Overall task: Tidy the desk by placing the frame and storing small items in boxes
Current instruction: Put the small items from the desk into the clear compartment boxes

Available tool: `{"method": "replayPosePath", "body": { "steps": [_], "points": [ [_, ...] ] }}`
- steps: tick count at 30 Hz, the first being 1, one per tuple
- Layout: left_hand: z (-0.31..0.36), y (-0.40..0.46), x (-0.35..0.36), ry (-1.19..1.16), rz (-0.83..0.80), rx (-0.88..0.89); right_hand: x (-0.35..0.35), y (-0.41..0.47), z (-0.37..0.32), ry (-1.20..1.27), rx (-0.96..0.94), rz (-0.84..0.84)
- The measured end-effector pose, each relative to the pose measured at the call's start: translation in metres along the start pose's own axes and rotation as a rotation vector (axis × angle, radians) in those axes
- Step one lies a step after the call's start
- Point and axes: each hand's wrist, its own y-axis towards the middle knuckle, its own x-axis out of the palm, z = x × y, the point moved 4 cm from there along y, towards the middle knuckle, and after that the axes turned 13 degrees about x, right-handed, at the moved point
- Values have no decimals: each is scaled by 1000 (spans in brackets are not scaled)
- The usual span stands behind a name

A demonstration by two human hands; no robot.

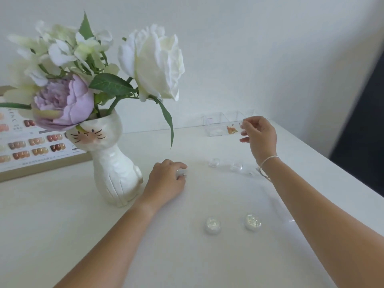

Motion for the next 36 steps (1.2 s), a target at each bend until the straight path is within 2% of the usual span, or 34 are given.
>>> {"method": "replayPosePath", "body": {
  "steps": [7,12,16,22,31,36],
  "points": [
    [-8,5,1,-200,198,40,37,66,-2,-145,-60,6],
    [-10,17,3,-220,242,50,58,108,6,-517,-182,34],
    [-14,20,4,-256,273,58,69,121,18,-685,-180,56],
    [-20,21,1,-324,361,24,75,120,33,-885,-158,2],
    [-22,22,-8,-405,457,-61,21,63,20,-779,-249,-173],
    [-5,37,-11,-526,469,-95,-37,31,42,-842,-108,-243]
  ]
}}
